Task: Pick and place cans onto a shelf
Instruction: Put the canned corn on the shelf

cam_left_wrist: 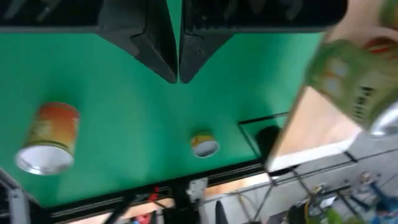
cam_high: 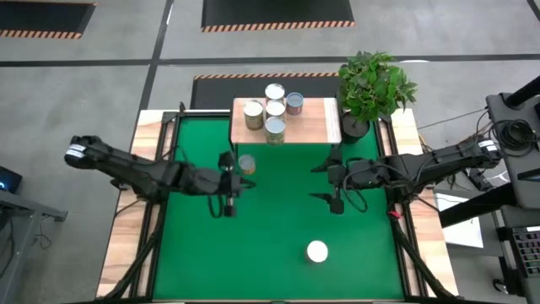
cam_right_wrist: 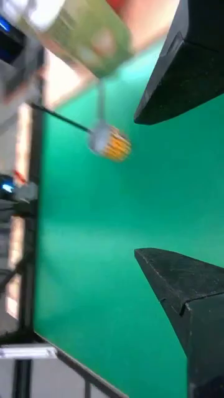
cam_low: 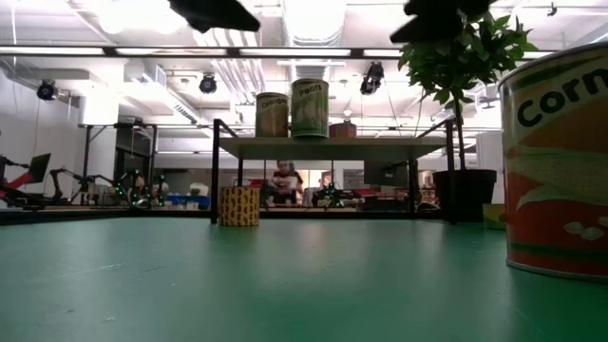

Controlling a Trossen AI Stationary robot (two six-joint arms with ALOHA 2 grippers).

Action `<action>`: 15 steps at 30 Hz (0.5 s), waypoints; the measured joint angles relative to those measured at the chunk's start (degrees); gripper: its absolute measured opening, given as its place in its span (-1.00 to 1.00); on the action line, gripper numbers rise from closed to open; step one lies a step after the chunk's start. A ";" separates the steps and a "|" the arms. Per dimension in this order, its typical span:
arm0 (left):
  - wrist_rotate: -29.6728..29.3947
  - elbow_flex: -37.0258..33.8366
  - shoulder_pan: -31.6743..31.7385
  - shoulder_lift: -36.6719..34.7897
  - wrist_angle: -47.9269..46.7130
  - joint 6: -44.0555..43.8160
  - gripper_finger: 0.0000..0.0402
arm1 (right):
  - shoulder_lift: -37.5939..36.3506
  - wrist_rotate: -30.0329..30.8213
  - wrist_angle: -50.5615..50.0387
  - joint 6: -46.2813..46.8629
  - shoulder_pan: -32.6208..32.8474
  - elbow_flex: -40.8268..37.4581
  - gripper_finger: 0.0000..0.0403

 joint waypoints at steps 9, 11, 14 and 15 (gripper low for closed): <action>-0.07 -7.20 -2.44 -1.37 6.95 -2.21 -1.00 | 2.60 -0.32 -21.45 19.12 7.03 3.25 0.62; -0.10 -7.21 -2.42 -1.25 6.92 -3.15 -1.00 | 2.99 -0.78 -25.84 23.31 9.17 3.02 0.62; -0.08 -6.62 -2.44 -1.09 6.90 -3.61 -1.00 | 3.73 -1.62 -26.80 27.98 13.14 0.77 0.62; -0.10 -6.37 -2.42 -1.06 7.00 -3.79 -1.00 | 3.87 -1.66 -26.17 29.51 14.67 -0.12 0.62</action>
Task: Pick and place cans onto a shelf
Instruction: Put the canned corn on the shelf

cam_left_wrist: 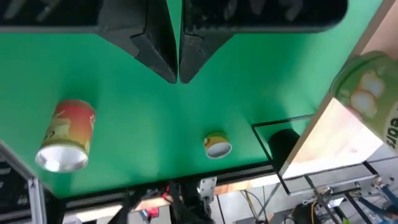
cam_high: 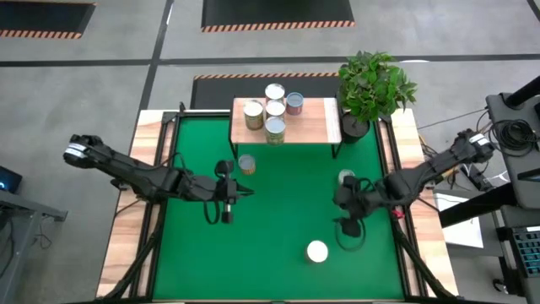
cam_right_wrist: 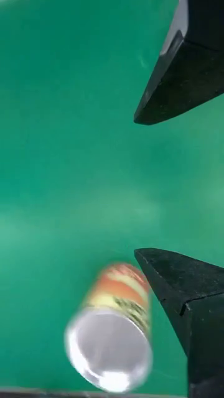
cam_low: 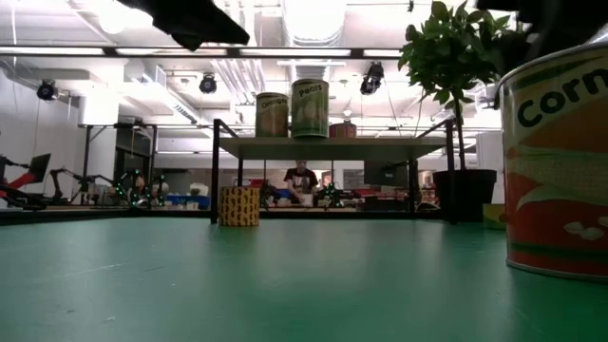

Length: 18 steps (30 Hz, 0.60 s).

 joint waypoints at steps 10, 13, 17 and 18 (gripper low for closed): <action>0.00 0.83 0.00 0.02 0.37 -0.75 -1.00 | 0.42 3.00 9.11 14.12 13.38 -10.92 0.62; -0.07 0.83 0.02 0.02 1.17 -0.79 -1.00 | 1.53 5.75 21.56 14.25 16.13 -15.73 0.62; -0.16 0.83 0.09 0.02 3.57 -0.57 -1.00 | 6.09 8.82 39.68 10.81 17.68 -21.40 0.62; -0.20 0.83 0.13 0.02 4.06 -0.19 -1.00 | 7.64 9.22 43.52 10.11 17.70 -22.18 0.62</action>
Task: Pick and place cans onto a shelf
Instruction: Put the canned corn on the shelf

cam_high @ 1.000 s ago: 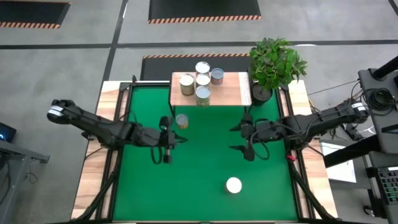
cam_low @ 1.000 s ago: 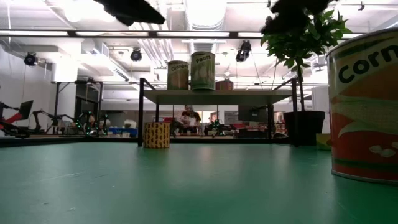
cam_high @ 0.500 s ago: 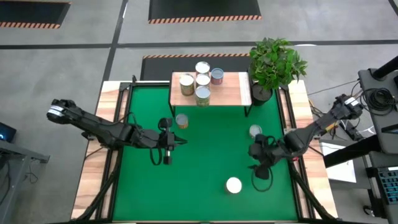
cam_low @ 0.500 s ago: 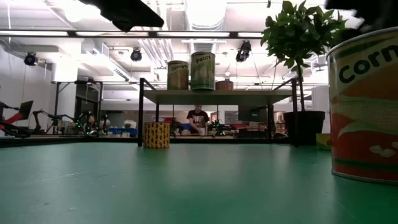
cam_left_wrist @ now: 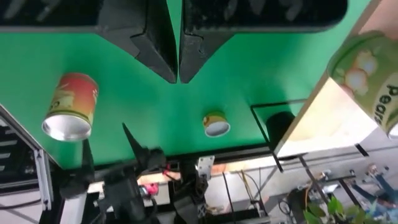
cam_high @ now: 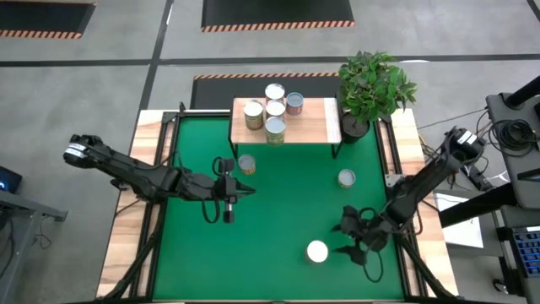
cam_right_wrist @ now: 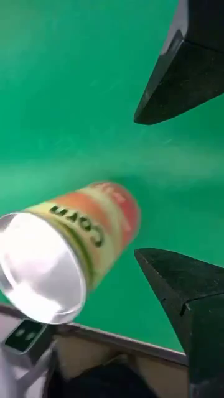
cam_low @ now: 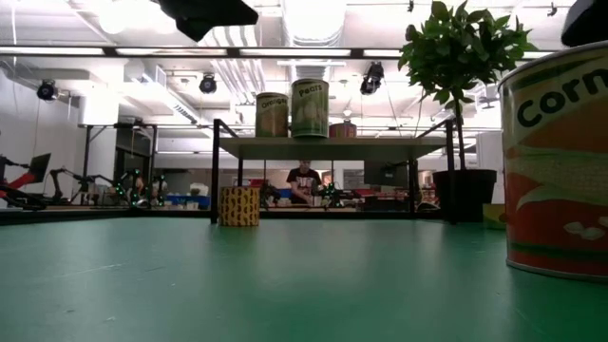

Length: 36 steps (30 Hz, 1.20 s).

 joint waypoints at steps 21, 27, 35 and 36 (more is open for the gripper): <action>2.39 -0.28 0.07 1.38 2.23 -2.86 -1.00 | 18.75 -1.60 24.95 -24.62 -8.85 6.22 0.62; 11.15 -0.37 -0.14 5.49 2.55 -5.20 -1.00 | 21.50 -2.66 27.83 -30.29 -13.74 7.62 0.62; 11.18 -0.39 -1.38 9.76 3.19 -7.55 -1.00 | 22.49 -3.33 29.54 -31.11 -14.88 7.62 0.59; 11.21 -0.39 -1.42 9.92 3.42 -7.71 -1.00 | 22.46 -3.33 29.56 -31.22 -14.88 7.62 0.55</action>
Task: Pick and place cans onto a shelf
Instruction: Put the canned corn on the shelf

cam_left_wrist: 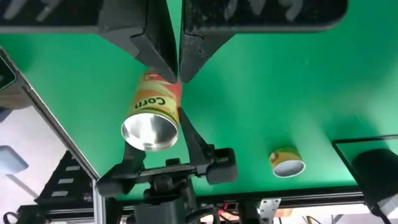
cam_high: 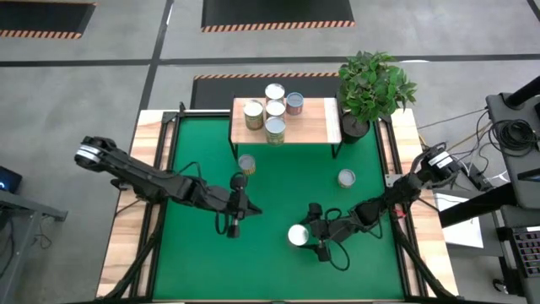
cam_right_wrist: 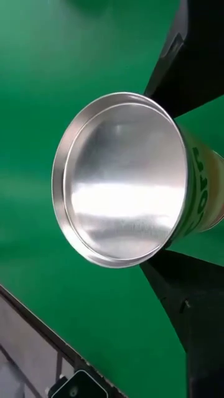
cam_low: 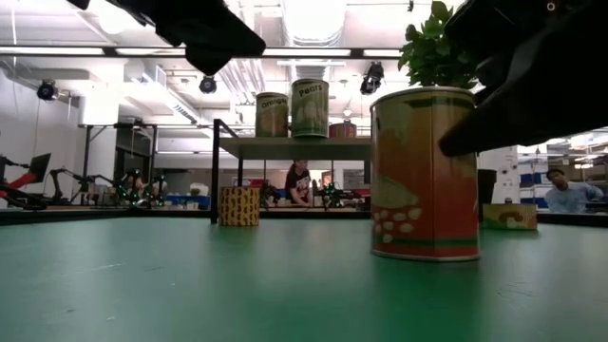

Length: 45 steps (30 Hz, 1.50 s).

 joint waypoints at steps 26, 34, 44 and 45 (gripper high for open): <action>-0.37 3.95 0.07 0.35 4.33 0.33 -0.92 | -14.10 -10.38 -6.55 -18.15 -14.16 4.50 0.42; -6.82 8.33 0.07 0.29 -5.34 0.51 -0.31 | -14.49 -13.43 -11.44 -26.79 -19.09 9.91 0.43; -18.10 7.80 0.43 1.33 -3.93 -1.49 0.52 | -15.80 -13.39 -13.42 -29.77 -22.68 10.21 0.44; -18.06 7.80 0.44 1.44 -3.78 -1.46 0.57 | -15.80 -13.42 -13.59 -29.90 -22.89 10.21 0.44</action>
